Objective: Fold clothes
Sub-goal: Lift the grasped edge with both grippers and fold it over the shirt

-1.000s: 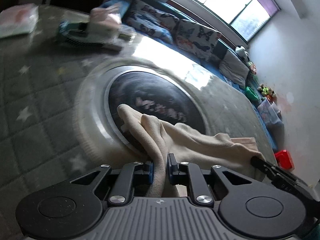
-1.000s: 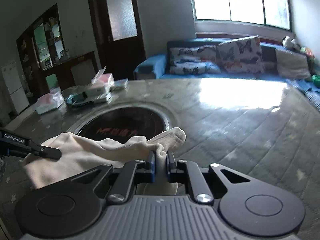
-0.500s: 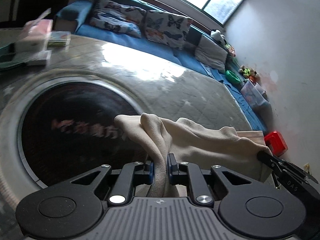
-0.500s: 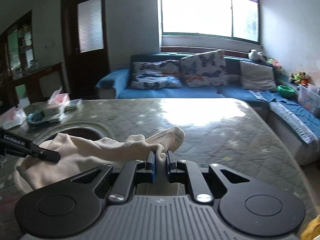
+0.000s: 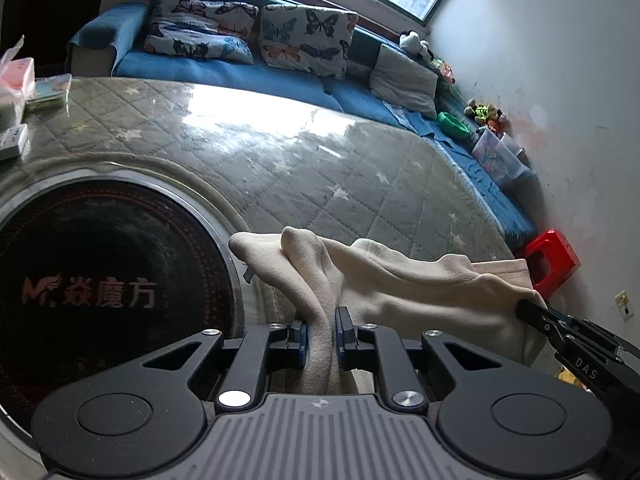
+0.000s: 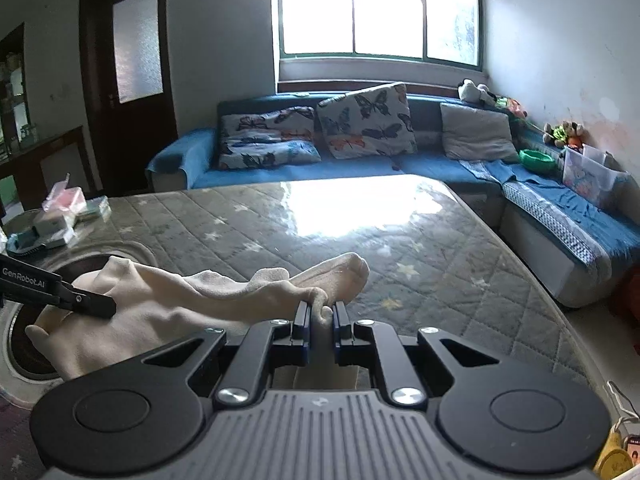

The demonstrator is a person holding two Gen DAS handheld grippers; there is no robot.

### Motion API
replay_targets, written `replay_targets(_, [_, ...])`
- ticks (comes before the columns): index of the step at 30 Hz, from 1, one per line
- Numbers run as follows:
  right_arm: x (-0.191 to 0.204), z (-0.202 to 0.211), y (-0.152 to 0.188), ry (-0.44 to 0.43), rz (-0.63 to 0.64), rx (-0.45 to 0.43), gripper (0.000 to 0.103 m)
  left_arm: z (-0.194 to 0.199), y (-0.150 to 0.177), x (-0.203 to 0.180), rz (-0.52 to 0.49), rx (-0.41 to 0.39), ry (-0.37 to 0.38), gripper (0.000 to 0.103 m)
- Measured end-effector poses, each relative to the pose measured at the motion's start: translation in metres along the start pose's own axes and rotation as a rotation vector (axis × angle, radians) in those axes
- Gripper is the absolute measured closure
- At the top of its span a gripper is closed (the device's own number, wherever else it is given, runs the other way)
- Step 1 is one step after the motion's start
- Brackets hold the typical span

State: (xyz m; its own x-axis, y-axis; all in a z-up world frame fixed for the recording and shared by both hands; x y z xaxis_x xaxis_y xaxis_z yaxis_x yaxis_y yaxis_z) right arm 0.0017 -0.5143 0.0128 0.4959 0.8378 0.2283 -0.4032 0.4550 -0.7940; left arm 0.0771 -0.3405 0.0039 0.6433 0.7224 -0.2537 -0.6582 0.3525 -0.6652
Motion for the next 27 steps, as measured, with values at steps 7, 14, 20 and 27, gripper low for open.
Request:
replay_targets(7, [-0.016, -0.010, 0.005, 0.045, 0.004, 0.013, 0.094, -0.013, 0.006, -0.001, -0.003, 0.031, 0.013, 0.088])
replay_targets(14, [-0.028, -0.016, 0.007, 0.104, -0.007, 0.019, 0.094, -0.022, 0.011, -0.017, -0.035, 0.046, 0.030, 0.088])
replay_targets(20, [-0.040, -0.021, 0.015, 0.162, -0.024, 0.049, 0.093, -0.027, 0.013, -0.028, -0.065, 0.056, 0.044, 0.088])
replay_targets(27, [-0.046, -0.020, 0.020, 0.193, -0.020, 0.058, 0.091, -0.031, 0.015, -0.029, -0.078, 0.067, 0.034, 0.084])
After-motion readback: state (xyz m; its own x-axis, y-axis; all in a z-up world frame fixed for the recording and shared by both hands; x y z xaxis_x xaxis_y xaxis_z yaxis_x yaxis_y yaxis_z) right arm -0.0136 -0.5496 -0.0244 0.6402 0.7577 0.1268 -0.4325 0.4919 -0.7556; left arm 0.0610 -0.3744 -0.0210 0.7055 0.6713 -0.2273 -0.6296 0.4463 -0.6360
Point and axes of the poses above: each gripper's, at about its wrist camera, not at the fingertips, and z roughly against the way its jaws point, x to its left, y to its underside, the point moved 8 cm from there along -z, roughly the way its jaws point, and after that the axes turned 14 degrees about -z, right-handed, at the moved point
